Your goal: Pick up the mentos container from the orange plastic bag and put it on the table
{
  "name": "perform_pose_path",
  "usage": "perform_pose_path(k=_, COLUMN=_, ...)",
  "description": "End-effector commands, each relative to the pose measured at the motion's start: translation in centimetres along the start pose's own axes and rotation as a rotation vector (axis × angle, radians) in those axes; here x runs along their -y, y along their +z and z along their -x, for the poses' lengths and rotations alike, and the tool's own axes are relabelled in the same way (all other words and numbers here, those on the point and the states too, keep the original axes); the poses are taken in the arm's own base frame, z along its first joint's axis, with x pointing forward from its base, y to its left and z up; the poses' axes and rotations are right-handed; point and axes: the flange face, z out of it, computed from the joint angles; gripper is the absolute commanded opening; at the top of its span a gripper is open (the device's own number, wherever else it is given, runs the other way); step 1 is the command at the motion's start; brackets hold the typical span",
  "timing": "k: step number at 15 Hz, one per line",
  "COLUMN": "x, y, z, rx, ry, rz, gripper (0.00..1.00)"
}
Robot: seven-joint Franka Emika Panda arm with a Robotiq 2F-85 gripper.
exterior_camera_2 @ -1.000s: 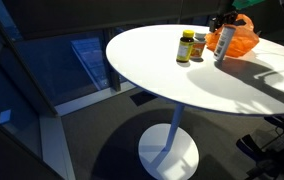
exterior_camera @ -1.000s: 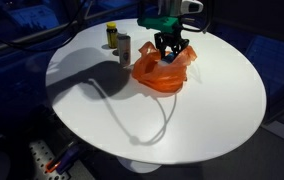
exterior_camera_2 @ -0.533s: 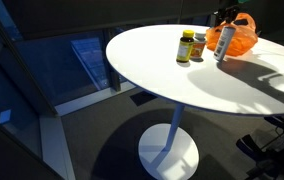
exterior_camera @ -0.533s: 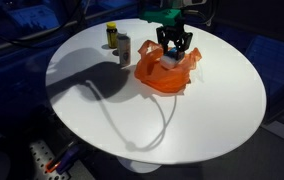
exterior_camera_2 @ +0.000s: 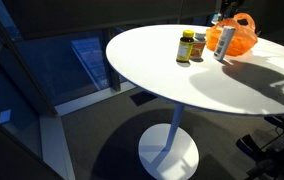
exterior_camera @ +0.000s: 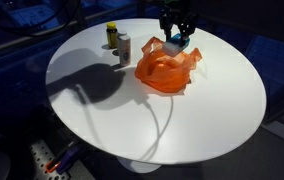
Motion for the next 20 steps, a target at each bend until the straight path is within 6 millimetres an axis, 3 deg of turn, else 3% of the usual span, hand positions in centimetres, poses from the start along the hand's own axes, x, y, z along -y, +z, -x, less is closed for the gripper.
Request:
perform_pose_path(k=1, x=0.0, y=-3.4, z=-0.5, rx=-0.03, ry=0.019, rz=-0.009, gripper=0.4)
perform_pose_path(k=11, x=4.3, y=-9.9, z=-1.9, rx=-0.062, ry=-0.04, rz=-0.124, gripper=0.4)
perform_pose_path(k=12, x=4.5, y=-10.2, z=-1.7, rx=-0.052, ry=-0.048, rz=-0.139, gripper=0.4)
perform_pose_path(k=13, x=4.7, y=-8.7, z=-1.8, rx=-0.066, ry=-0.027, rz=-0.104, gripper=0.4)
perform_pose_path(k=14, x=4.8, y=-9.0, z=-1.8, rx=-0.065, ry=-0.03, rz=-0.109, gripper=0.65)
perform_pose_path(k=18, x=4.9, y=-8.4, z=-1.9, rx=-0.057, ry=-0.03, rz=-0.107, gripper=0.65)
perform_pose_path(k=19, x=4.9, y=-7.9, z=-1.7, rx=-0.047, ry=-0.036, rz=-0.111, gripper=0.4)
perform_pose_path(k=20, x=5.4, y=-7.6, z=-1.6, rx=-0.05, ry=-0.048, rz=-0.109, gripper=0.4)
